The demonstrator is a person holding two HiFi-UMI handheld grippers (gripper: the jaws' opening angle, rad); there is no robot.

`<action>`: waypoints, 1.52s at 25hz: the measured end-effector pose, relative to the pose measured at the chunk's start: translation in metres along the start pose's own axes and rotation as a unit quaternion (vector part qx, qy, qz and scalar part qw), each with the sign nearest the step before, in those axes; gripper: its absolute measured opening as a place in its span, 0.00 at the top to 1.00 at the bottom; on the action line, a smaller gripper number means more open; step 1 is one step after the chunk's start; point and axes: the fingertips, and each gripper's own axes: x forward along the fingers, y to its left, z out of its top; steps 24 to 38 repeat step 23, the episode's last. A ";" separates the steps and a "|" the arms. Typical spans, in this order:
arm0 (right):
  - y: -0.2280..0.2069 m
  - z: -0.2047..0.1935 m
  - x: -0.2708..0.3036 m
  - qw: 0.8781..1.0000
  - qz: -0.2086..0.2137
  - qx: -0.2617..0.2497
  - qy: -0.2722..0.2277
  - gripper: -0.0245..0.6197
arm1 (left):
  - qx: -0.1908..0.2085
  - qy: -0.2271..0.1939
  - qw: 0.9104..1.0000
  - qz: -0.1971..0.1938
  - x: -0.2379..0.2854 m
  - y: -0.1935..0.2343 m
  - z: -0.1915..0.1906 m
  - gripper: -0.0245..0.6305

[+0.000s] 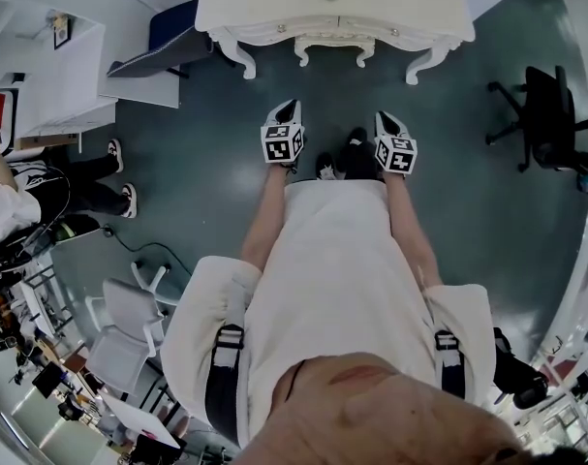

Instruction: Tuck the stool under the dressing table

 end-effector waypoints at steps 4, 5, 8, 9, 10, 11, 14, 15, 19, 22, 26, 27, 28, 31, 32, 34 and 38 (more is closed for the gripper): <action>0.001 -0.005 -0.007 1.000 -0.002 0.005 -0.004 0.89 | 0.003 0.003 1.000 -0.001 -0.004 -0.002 -0.005 0.94; 0.001 -0.005 -0.008 1.000 -0.002 0.007 -0.006 0.89 | 0.004 0.003 1.000 -0.002 -0.005 -0.003 -0.005 0.94; 0.002 -0.002 -0.012 1.000 -0.004 0.012 -0.012 0.89 | 0.004 -0.002 1.000 -0.001 -0.008 -0.002 -0.003 0.94; 0.002 -0.001 -0.013 1.000 -0.005 0.013 -0.014 0.89 | 0.003 -0.004 1.000 0.000 -0.008 -0.002 -0.001 0.94; 0.001 0.000 -0.015 1.000 -0.006 0.013 -0.016 0.89 | 0.002 -0.006 1.000 0.000 -0.008 -0.002 0.001 0.94; 0.001 0.000 -0.016 1.000 -0.006 0.015 -0.018 0.89 | 0.002 -0.008 1.000 0.001 -0.008 -0.002 0.002 0.94; -0.001 -0.002 -0.019 1.000 -0.006 0.019 -0.021 0.89 | 0.002 -0.012 1.000 0.000 -0.007 -0.006 0.005 0.94; -0.002 -0.002 -0.020 1.000 -0.007 0.020 -0.021 0.89 | 0.002 -0.013 1.000 0.000 -0.006 -0.007 0.005 0.94; -0.005 -0.003 -0.023 0.999 -0.008 0.025 -0.025 0.89 | 0.006 -0.012 1.000 -0.002 -0.003 -0.012 0.005 0.94; -0.008 -0.004 -0.024 0.999 -0.010 0.027 -0.025 0.89 | 0.005 -0.012 1.000 -0.003 -0.002 -0.014 0.005 0.94; -0.008 -0.004 -0.024 0.999 -0.010 0.028 -0.025 0.89 | 0.004 -0.011 1.000 -0.003 -0.001 -0.015 0.005 0.94; -0.008 -0.004 -0.024 0.999 -0.010 0.028 -0.025 0.89 | 0.004 -0.011 1.000 -0.003 -0.001 -0.015 0.005 0.94; -0.008 -0.004 -0.024 0.999 -0.010 0.028 -0.025 0.89 | 0.004 -0.011 1.000 -0.003 -0.001 -0.015 0.005 0.94; -0.008 -0.004 -0.024 0.999 -0.010 0.028 -0.025 0.89 | 0.004 -0.011 1.000 -0.003 -0.001 -0.015 0.005 0.94; -0.008 -0.004 -0.024 0.999 -0.010 0.028 -0.025 0.89 | 0.004 -0.011 1.000 -0.003 -0.001 -0.015 0.005 0.94; -0.008 -0.004 -0.024 0.999 -0.010 0.028 -0.025 0.89 | 0.004 -0.011 1.000 -0.003 -0.001 -0.015 0.005 0.94; -0.008 -0.004 -0.024 0.999 -0.010 0.028 -0.025 0.89 | 0.004 -0.011 1.000 -0.003 -0.001 -0.015 0.005 0.94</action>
